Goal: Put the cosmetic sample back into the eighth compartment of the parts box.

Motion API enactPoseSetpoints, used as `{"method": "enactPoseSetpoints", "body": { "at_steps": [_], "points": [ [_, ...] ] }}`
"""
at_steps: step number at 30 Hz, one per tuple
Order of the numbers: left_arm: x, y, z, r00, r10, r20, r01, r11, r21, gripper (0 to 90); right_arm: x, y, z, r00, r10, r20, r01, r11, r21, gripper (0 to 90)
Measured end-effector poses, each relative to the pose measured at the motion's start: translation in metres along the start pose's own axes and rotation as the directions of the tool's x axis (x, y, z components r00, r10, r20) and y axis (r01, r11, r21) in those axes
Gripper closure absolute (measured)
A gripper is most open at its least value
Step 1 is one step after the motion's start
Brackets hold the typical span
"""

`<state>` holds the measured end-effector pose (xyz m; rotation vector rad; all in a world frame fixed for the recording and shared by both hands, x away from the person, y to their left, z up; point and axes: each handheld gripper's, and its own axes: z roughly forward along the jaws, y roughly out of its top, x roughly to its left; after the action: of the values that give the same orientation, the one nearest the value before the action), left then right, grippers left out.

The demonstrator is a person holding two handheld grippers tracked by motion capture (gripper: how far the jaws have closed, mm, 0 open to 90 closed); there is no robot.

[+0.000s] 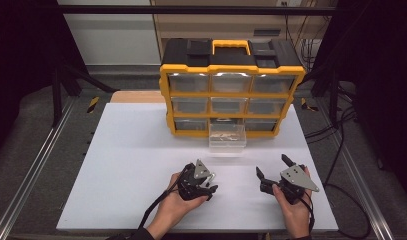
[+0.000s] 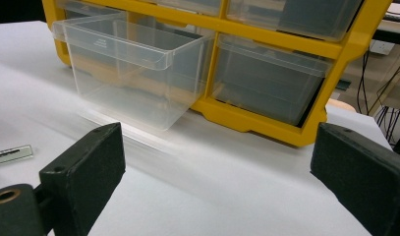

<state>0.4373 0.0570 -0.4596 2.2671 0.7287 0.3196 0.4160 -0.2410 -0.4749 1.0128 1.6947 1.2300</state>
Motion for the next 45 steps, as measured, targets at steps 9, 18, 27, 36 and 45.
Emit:
{"method": "enactPoseSetpoints", "body": {
  "at_steps": [9,18,27,36,45],
  "points": [
    [-0.004,0.0,0.006,0.9999,-0.017,0.004,0.017,0.9999,-0.001,48.1,-0.002,0.0,-0.001,0.9999,0.01,0.006,-0.01,1.0,-0.005,6.5],
    [-0.004,0.0,0.012,0.9998,-0.02,-0.009,0.02,0.9997,0.012,50.8,-0.001,-0.001,0.001,1.0,-0.003,0.004,0.003,1.0,0.007,6.6],
    [0.005,-0.001,0.021,0.9979,-0.057,-0.032,0.057,0.9983,0.005,56.6,0.001,-0.001,0.002,1.0,-0.01,-0.001,0.01,1.0,0.013,6.6],
    [0.009,-0.001,0.028,0.9964,-0.08,-0.029,0.08,0.9967,0.008,66.6,0.001,-0.001,0.002,0.9999,-0.012,0.0,0.012,1.0,0.016,6.7],
    [0.012,-0.001,0.031,0.9952,-0.092,-0.033,0.093,0.9957,0.003,74.3,0.001,-0.001,0.002,0.9999,-0.014,-0.001,0.014,1.0,0.017,6.6]
  ]
}}
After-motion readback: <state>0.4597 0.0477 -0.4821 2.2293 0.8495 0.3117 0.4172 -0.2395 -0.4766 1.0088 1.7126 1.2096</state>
